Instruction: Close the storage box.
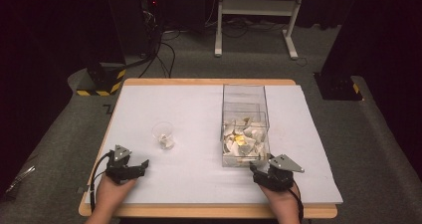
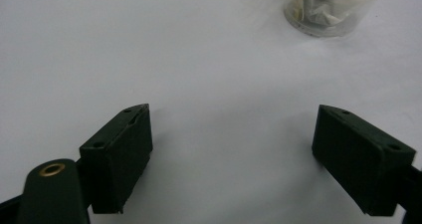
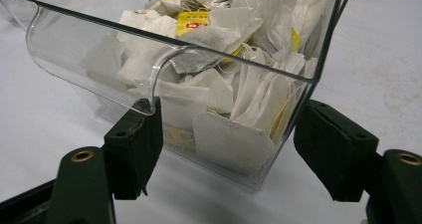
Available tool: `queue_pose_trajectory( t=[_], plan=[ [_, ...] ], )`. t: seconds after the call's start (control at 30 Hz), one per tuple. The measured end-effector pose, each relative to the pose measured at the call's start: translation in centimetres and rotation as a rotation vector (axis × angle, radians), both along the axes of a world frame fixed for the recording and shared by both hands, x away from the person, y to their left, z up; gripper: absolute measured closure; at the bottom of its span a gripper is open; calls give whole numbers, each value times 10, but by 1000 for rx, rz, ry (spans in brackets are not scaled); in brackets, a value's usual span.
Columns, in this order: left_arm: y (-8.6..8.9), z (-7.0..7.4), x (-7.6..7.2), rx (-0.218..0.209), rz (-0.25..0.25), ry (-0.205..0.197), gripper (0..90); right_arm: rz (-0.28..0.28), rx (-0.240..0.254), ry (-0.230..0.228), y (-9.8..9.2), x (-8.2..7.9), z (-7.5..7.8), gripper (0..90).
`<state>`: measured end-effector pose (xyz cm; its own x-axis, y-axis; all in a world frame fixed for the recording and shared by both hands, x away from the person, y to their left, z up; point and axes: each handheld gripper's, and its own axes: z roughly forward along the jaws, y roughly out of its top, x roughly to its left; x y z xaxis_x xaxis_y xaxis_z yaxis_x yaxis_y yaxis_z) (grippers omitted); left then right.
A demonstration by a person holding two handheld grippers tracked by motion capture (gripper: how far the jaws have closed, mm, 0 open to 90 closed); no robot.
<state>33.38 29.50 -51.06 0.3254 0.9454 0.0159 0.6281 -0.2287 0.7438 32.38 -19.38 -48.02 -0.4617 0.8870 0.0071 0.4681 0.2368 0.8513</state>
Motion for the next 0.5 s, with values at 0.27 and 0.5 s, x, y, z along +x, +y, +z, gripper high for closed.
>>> queue_pose_trajectory(
  t=[0.27, 0.5],
  plan=[
    [0, 0, 0, 2, -2, -1, 165, -34, 16, -9, 4, 9, 2, 288],
    [0, 0, 0, 4, -2, -3, 167, -69, -1, -29, 11, 21, 2, 232]
  ],
)
